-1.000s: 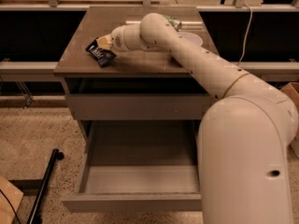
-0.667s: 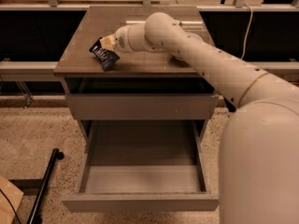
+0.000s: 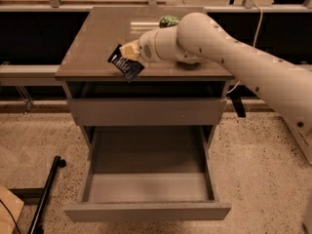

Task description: Place rxbar blueberry into middle drawer

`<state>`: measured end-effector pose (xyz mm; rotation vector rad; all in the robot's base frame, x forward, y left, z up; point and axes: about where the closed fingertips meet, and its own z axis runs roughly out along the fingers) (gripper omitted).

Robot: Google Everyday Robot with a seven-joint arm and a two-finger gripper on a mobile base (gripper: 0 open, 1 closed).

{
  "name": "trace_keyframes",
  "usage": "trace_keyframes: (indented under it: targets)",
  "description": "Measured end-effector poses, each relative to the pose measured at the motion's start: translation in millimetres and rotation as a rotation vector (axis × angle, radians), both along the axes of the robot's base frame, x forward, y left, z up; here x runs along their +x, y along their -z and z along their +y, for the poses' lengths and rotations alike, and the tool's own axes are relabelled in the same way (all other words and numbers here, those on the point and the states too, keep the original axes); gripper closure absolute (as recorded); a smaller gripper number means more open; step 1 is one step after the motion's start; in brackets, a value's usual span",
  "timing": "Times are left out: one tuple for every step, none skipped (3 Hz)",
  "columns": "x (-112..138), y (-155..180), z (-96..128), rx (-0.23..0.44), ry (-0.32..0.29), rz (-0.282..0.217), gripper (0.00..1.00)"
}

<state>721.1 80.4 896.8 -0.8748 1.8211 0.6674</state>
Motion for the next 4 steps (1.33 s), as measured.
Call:
trace_keyframes:
  targets:
    - [-41,5,-29,-0.007,-0.025,-0.025,1.0]
    - [-71,26,-56,0.014,0.013,0.006,1.0]
    - [-96,63,-77,0.063,0.066,0.09,1.0]
    - [-115,113,-84,0.152,0.111,0.2,1.0]
